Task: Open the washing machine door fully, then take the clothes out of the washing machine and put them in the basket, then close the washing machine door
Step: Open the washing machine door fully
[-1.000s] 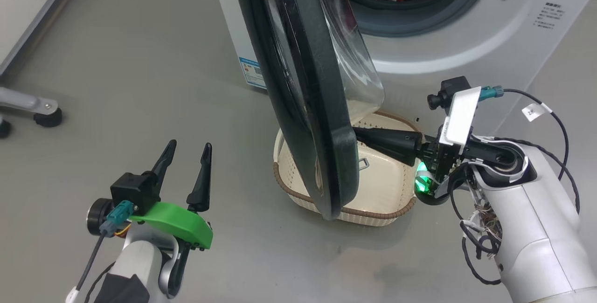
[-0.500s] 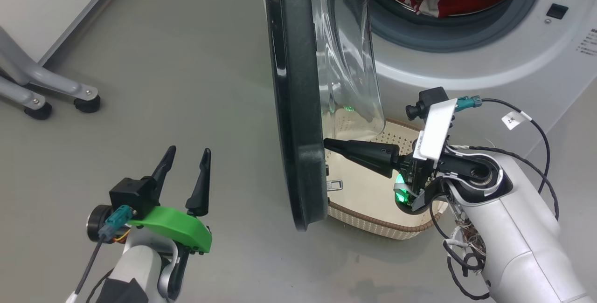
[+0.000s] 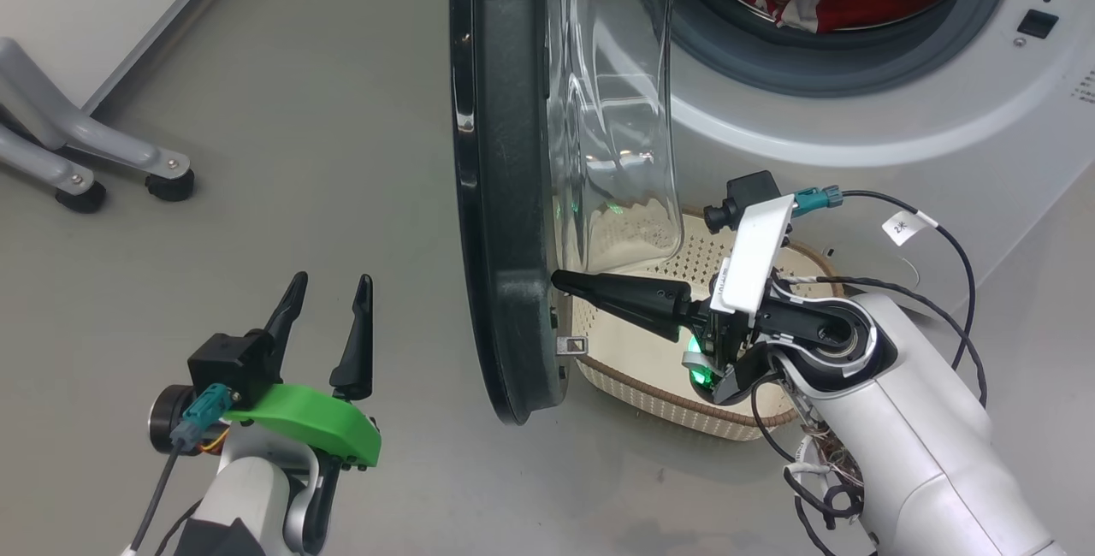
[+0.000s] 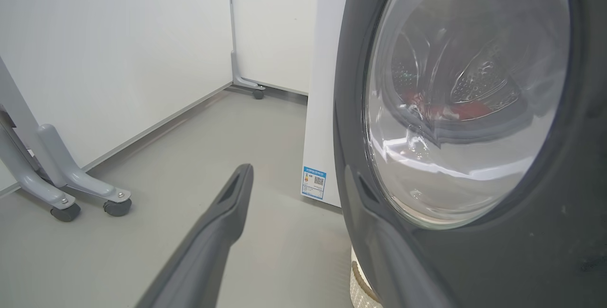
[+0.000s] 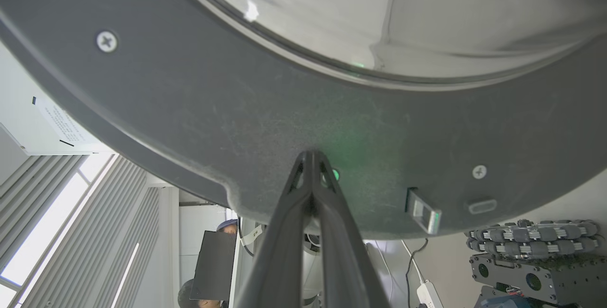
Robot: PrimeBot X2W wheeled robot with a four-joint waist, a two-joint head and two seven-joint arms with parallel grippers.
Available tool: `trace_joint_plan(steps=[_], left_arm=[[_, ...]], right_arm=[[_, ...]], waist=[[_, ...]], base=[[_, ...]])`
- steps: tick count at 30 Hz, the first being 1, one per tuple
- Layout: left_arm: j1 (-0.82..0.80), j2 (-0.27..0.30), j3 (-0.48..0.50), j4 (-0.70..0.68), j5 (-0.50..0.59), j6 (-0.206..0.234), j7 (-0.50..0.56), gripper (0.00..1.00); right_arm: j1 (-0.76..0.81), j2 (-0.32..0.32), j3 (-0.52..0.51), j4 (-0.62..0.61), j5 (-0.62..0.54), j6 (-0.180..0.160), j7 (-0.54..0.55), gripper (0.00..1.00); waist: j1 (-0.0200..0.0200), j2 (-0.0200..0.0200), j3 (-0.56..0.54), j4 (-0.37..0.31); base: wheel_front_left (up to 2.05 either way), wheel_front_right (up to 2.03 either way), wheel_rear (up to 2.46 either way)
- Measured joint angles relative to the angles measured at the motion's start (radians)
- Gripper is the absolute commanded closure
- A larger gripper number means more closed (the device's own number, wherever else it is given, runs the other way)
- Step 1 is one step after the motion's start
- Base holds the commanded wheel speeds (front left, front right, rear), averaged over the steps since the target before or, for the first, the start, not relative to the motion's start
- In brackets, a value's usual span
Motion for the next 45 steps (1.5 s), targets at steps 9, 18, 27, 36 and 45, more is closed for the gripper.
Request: trace_joint_plan(steps=[9,18,27,36,45], left_arm=[[0.004,0.0,0.003,-0.002,-0.001,0.0,0.0,0.0],[0.018,0.0,-0.001,0.0,-0.016,0.0,0.0,0.0],[0.018,0.0,-0.003,0.009,-0.016,0.0,0.0,0.0],[0.019,0.0,0.012,0.014,-0.016,0.007,0.0,0.0],[0.019,0.0,0.016,0.016,-0.016,0.009,0.0,0.0]], right_arm=[[0.002,0.001,0.011,-0.01,0.012,0.0,-0.061,1.0],[0.081,0.004,-0.099,-0.021,0.01,0.0,-0.184,1.0],[0.174,0.001,-0.211,-0.055,-0.033,0.0,-0.33,0.0],[0.255,-0.046,-0.253,-0.081,-0.225,0.0,-0.523,0.0],[0.27,-0.134,-0.238,-0.099,-0.556,0.0,-0.79,0.0]], waist=[[0.0,0.0,-0.002,-0.002],[0.0,0.0,-0.008,-0.01],[0.0,0.0,-0.018,-0.03],[0.0,0.0,-0.024,-0.052],[0.0,0.0,-0.027,-0.063]], base=[[0.0,0.0,0.0],[0.0,0.0,0.0],[0.0,0.0,0.0],[0.0,0.0,0.0],[0.0,0.0,0.0]])
